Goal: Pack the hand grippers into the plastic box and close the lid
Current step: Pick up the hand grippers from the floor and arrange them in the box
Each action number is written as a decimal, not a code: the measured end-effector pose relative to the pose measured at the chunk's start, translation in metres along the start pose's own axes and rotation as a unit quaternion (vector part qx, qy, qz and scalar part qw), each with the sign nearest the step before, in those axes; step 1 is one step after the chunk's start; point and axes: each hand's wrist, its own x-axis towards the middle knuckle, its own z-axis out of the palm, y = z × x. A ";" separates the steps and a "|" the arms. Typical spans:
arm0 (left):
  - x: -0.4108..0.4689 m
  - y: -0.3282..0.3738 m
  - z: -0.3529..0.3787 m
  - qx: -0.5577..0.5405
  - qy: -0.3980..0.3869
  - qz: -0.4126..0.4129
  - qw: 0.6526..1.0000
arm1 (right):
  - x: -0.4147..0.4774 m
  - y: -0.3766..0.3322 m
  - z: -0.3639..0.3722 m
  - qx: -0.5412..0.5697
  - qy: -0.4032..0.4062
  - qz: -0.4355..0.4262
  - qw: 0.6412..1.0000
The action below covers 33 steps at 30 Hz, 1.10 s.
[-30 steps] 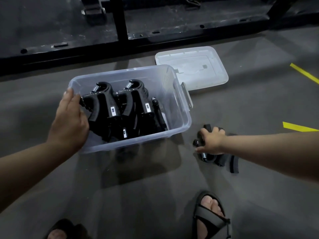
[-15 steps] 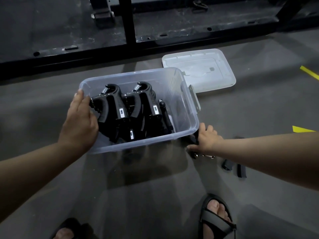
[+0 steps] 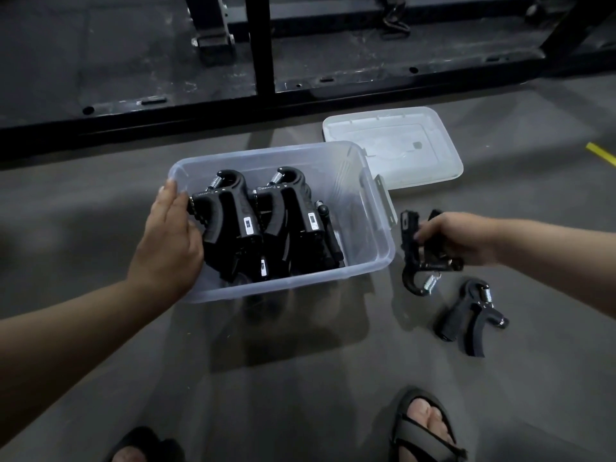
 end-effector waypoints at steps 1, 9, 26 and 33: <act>0.000 0.000 0.000 0.001 -0.002 -0.001 1.000 | -0.005 -0.011 -0.008 0.033 0.025 -0.017 0.999; -0.002 0.005 -0.004 -0.007 -0.003 0.001 1.000 | -0.108 -0.117 0.017 -0.297 0.038 -0.483 0.823; 0.000 0.002 -0.001 -0.010 0.005 0.018 1.000 | -0.059 -0.092 0.062 -0.609 -0.050 -0.457 0.646; -0.002 0.005 -0.004 -0.003 0.007 0.028 1.000 | -0.041 -0.097 0.099 -0.738 -0.003 -0.349 0.577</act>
